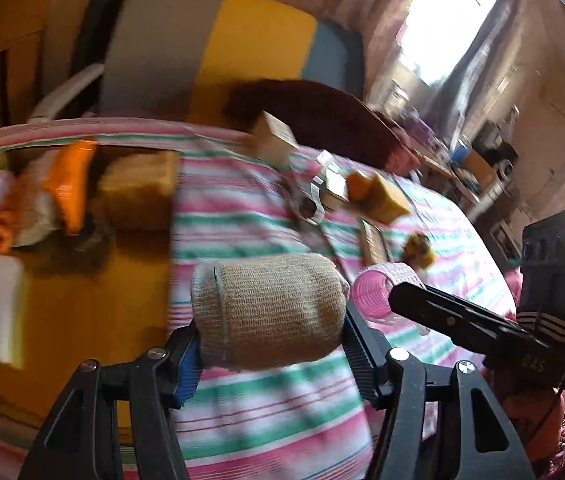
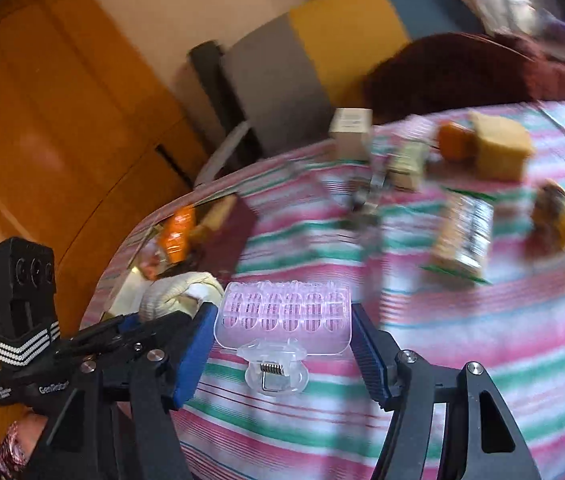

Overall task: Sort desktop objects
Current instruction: 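Carry the beige sock and pink roller over the gold tray with both tools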

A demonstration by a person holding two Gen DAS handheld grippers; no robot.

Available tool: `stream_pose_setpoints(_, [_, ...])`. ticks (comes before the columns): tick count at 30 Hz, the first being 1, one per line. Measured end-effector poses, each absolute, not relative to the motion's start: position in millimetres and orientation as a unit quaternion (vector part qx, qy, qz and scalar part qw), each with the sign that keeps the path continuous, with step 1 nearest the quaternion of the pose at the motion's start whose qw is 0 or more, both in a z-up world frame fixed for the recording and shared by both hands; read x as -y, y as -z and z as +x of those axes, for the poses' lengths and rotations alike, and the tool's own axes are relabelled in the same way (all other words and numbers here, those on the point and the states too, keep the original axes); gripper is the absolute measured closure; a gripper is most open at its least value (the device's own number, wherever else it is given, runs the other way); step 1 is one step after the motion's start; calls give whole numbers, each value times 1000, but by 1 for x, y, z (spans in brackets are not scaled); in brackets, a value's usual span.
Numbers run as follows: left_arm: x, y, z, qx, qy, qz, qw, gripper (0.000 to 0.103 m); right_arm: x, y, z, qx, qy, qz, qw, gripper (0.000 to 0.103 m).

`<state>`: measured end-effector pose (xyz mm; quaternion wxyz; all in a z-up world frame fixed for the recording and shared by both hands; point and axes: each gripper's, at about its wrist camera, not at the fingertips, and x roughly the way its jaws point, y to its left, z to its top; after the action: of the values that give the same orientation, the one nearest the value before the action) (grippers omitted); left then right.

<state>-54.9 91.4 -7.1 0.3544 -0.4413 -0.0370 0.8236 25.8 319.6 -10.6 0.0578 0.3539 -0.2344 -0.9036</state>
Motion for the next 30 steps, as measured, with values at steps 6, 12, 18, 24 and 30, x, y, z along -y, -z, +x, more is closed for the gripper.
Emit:
stream_pose_setpoints(6, [-31, 3, -87, 59, -849, -433, 296, 41, -257, -6, -22, 175, 907, 363, 120, 37])
stream_pose_setpoints(12, [13, 25, -132, 65, -855, -456, 238, 41, -192, -7, -68, 107, 903, 379, 171, 37])
stream_pose_setpoints(18, [16, 51, -171, 67, -847, -486, 203, 38, -158, 15, -118, 35, 903, 399, 158, 36])
stream_pose_setpoints(24, [21, 42, -171, 87, -849, -484, 195, 35, -172, 19, -126, 84, 896, 411, 144, 27])
stream_pose_setpoints(30, [34, 13, -160, 118, -870, -441, 188, 31, -199, 16, -93, 146, 901, 387, 131, 26])
